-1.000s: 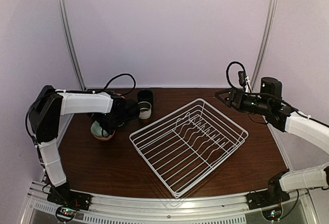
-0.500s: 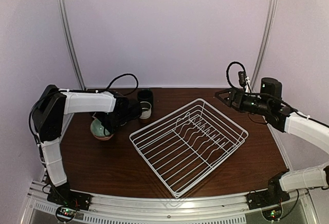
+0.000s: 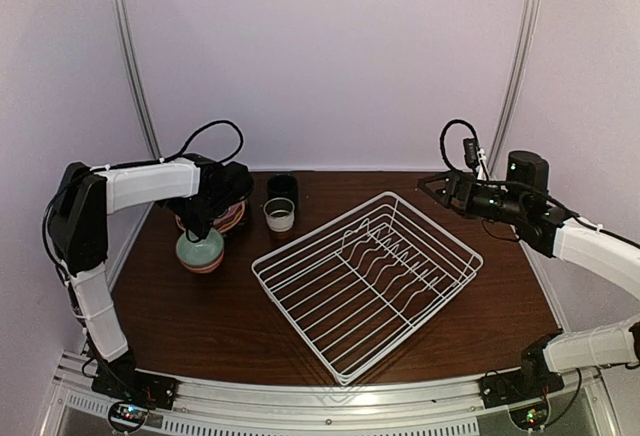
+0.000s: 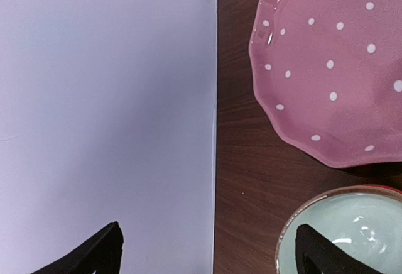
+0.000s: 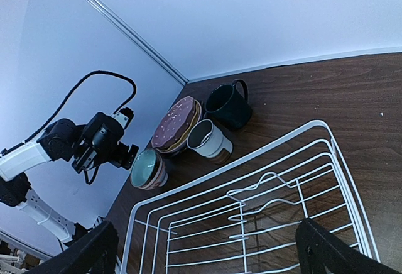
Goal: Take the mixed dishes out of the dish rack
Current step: Adjust the bowl in the bowl.
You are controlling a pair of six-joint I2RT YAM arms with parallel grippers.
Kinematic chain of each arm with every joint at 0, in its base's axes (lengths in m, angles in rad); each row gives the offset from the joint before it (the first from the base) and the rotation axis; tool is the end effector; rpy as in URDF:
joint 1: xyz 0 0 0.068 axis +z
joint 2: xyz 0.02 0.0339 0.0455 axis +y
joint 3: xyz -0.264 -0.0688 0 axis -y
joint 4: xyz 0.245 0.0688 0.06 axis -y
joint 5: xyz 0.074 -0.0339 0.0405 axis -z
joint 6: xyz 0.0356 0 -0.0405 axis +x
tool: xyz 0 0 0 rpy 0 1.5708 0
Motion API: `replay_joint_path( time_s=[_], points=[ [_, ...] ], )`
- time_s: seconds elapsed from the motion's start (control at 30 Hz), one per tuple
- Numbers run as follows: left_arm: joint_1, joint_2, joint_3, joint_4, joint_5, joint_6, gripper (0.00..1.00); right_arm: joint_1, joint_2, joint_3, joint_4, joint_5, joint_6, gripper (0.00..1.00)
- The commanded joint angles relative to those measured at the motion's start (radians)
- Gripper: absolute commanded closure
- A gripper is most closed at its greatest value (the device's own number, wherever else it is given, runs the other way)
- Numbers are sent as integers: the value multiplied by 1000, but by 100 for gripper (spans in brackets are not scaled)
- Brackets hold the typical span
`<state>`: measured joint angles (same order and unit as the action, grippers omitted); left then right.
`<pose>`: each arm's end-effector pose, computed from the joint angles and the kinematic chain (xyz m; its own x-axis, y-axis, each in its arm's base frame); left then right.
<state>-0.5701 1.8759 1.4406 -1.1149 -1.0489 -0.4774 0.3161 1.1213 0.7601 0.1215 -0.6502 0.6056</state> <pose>0.3102 -0.1622 0.2247 -0.8643 0.2820 -0.4165 -0.1611 0.6292 0.7603 0.2358 0.0998 0.2965 -0.6445 0.2659 -0.7168 -0.5345 0.5137 0.6711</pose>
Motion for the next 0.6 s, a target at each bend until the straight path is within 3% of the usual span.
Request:
replay_joint_path(
  time_s=[0.0,0.57],
  points=[
    [26,12,2,66,52,48,3,-9,-12,-16,9,-8,-2,0],
    [53,62,17,89,99,80,3,-14,-8,-14,18,-20,3,0]
  ],
)
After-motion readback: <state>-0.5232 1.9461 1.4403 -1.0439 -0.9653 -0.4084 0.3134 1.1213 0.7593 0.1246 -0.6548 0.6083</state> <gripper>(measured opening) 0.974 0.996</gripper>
